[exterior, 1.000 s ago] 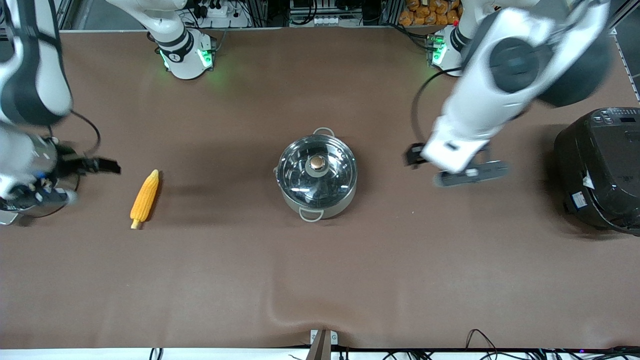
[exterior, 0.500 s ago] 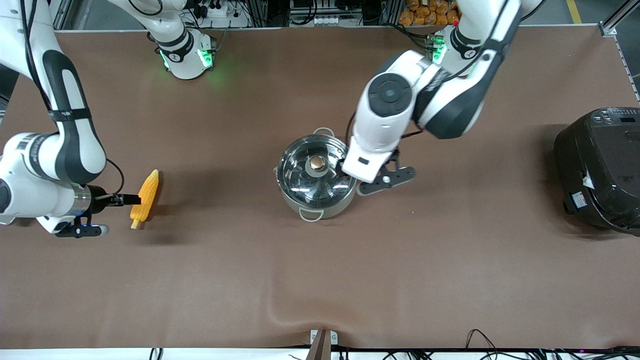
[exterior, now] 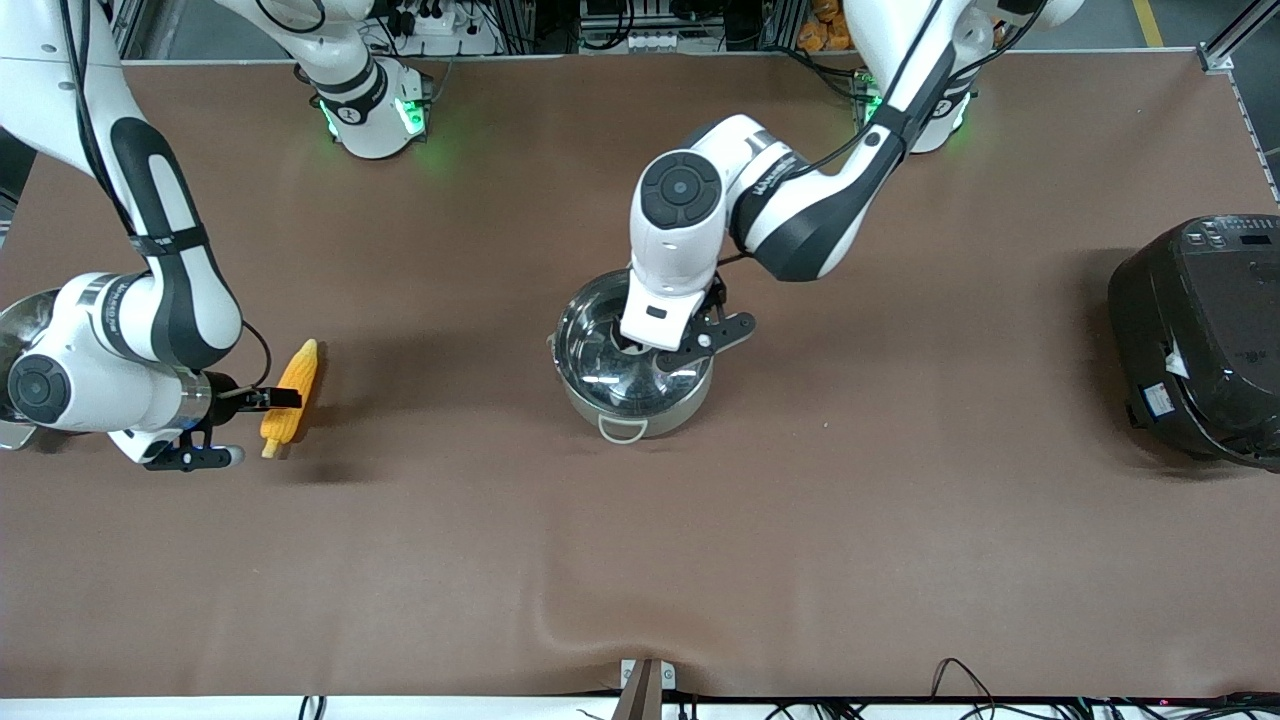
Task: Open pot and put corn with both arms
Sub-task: 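Grasp the lid knob with the left gripper while the right gripper grasps the corn, then lift the glass lid with the left gripper while the right gripper lifts the corn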
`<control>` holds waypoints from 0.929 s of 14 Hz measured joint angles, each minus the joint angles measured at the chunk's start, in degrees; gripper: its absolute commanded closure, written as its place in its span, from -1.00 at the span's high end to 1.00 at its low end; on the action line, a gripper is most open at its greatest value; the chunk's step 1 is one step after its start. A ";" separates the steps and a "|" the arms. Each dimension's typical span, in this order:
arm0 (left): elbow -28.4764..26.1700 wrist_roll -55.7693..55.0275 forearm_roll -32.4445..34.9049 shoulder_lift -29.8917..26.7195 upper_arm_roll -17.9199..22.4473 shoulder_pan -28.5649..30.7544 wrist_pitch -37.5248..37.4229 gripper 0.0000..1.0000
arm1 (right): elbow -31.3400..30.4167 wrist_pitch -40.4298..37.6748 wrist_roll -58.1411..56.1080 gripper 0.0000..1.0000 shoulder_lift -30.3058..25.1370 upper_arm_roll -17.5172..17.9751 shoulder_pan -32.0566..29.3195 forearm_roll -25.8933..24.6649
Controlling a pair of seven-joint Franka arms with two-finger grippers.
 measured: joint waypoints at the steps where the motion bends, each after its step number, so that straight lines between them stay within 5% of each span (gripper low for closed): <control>1: 0.17 -0.86 0.00 0.51 0.23 -0.50 0.55 1.00 | -0.37 1.01 0.00 1.00 0.35 -0.03 -0.02 0.00; 7: 1.03 -2.08 0.00 2.99 5.45 -6.81 2.57 1.00 | -8.03 13.99 -0.12 1.00 2.56 -0.28 -0.70 0.00; 8: 1.07 -2.23 0.00 3.21 5.75 -7.41 2.69 1.00 | -8.85 15.20 -0.13 0.55 2.68 -0.26 -0.70 0.00; 9: 1.13 -2.27 0.00 3.40 5.84 -7.67 2.78 1.00 | -9.26 15.68 -0.15 -0.30 2.71 -0.25 -0.70 0.00; 10: 1.17 -2.27 0.00 3.53 5.85 -7.70 2.88 0.92 | -9.29 15.76 -0.19 -0.73 2.70 -0.25 -0.70 0.00; 13: 1.18 -2.27 0.00 3.86 6.00 -7.68 2.92 0.45 | -9.29 15.81 -0.63 -0.78 2.70 -0.17 -0.68 0.00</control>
